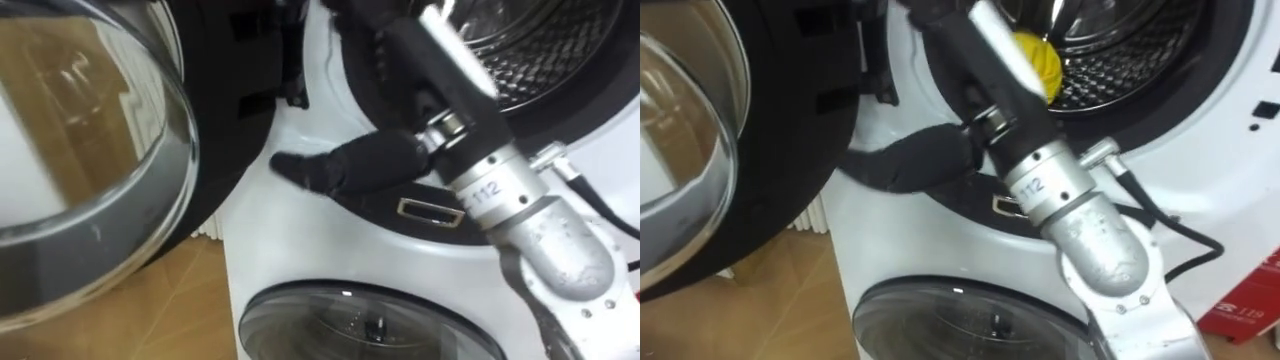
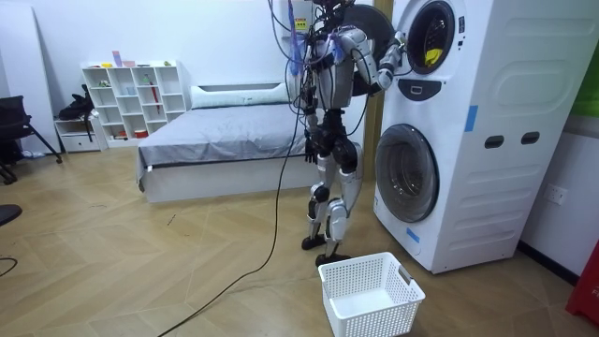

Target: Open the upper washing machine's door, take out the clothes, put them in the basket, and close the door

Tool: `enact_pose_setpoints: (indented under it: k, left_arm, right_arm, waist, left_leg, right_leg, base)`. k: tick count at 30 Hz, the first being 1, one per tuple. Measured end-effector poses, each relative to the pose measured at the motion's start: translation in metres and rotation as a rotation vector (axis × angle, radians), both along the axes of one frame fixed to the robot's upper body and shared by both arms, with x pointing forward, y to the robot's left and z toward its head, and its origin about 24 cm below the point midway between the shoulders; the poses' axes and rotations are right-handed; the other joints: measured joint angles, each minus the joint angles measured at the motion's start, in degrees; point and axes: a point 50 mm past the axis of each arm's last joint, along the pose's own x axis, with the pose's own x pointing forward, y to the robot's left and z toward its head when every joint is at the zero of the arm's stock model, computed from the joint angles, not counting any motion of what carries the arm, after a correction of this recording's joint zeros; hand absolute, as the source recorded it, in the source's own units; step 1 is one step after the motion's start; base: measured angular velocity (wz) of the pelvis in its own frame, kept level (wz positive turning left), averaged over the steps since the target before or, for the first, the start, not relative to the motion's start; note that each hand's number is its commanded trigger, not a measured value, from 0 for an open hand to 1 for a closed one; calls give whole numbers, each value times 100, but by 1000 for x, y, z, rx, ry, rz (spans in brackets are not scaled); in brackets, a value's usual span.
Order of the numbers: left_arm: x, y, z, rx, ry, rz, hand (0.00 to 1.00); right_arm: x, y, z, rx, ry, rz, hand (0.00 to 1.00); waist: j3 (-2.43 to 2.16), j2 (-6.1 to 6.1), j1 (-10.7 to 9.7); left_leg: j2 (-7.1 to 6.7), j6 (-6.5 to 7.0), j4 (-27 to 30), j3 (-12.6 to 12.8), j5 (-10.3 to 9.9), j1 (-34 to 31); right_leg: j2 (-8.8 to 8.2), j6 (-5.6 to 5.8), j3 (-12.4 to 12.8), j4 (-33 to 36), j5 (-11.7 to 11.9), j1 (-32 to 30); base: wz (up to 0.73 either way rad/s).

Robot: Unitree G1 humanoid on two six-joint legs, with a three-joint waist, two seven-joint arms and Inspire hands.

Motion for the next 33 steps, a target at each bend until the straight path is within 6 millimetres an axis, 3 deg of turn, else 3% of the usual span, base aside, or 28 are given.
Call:
enact_pose_setpoints:
  k: [5, 12, 17, 20, 24, 26, 33]
  left_arm:
    - [9, -2, 1, 5, -25, -10, 0]
    - [4, -2, 0, 8, -25, 23, 0]
    - [-7, -1, 0, 21, -10, 54, 0]
    - [-21, 2, -1, 26, 23, 99, 0]
    - [-30, 4, -1, 29, 45, 113, 0]
    - [-32, 4, -1, 25, 54, 116, 0]
    - [-36, 5, -1, 27, 64, 121, 0]
  right_arm:
    - [0, 1, -1, -19, -7, -8, 0]
    - [2, -7, 0, -27, -2, -24, 0]
    - [7, -35, 2, 42, 9, -141, 0]
    - [17, -64, -7, 113, 68, -262, 0]
    - [24, -87, -13, 168, 95, -395, 0]
    - [27, -101, -16, 224, 118, -453, 0]
    - [28, -109, -15, 239, 120, -480, 0]
  waist:
    - [-17, 9, -27]
    - [-50, 62, -198]
    - [-77, 15, -305]
    - [-50, 5, -398]
    - [1, -28, -491]
    - [-9, -45, -564]
    - [-36, -84, -623]
  left_leg:
    - [21, -7, -29, -4, -5, 38]
    - [6, -5, -38, -104, -7, 24]
    - [7, -5, -10, -142, -8, 40]
    - [5, 5, -7, -144, -22, 132]
    - [-14, 6, 3, -177, -22, 123]
    - [-52, 11, 4, -244, -21, 98]
    - [-81, 48, 42, -298, -36, 71]
  right_leg:
    - [18, -1, 0, 26, 1, 16]
    - [5, 0, -26, 27, 1, 66]
    - [3, 6, -25, 21, -3, 134]
    - [0, 16, -14, 20, -9, 225]
    - [-7, 36, 98, 21, -21, 221]
    - [-21, 57, 103, 13, -36, 209]
    - [-39, 80, 62, 15, -61, 208]
  base:
    - [1]
    - [9]
    - [8]
    - [0]
    - [0]
    - [7]
    - [7]
